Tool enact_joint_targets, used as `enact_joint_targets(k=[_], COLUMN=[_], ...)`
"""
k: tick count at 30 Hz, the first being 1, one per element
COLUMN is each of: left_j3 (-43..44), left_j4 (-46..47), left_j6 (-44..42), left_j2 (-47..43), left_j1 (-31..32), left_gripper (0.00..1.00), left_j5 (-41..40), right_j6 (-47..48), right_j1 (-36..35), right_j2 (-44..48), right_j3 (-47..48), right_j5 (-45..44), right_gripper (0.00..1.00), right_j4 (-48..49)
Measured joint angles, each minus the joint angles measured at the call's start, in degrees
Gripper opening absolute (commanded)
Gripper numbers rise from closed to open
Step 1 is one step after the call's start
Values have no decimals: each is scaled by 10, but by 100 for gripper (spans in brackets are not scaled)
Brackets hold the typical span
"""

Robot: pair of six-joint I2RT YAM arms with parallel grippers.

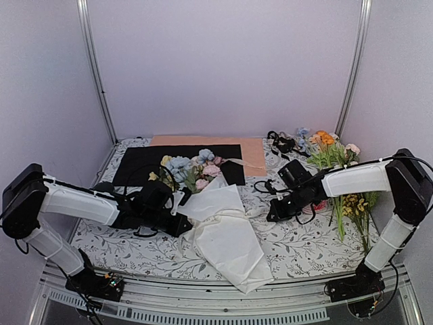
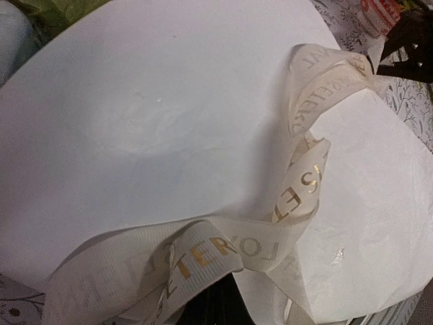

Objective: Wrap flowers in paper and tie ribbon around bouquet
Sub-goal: Tie the ribbon around the folded bouquet.

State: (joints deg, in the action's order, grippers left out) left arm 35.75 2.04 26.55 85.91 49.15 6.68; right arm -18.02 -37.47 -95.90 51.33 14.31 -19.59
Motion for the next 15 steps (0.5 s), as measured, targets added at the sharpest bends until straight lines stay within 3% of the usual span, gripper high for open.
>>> enact_joint_targets(k=[9, 15], left_j3=[-1, -25], left_j4=[-11, -16], left_j6=[0, 13], left_j2=[-19, -75], left_j1=[0, 2], left_gripper=[0, 0], left_j5=[-8, -14], right_j6=[12, 11], right_j1=[67, 121], right_j2=[-43, -38], right_j3=[151, 171], right_j5=[-48, -59], right_gripper=[0, 0], right_j4=[52, 68])
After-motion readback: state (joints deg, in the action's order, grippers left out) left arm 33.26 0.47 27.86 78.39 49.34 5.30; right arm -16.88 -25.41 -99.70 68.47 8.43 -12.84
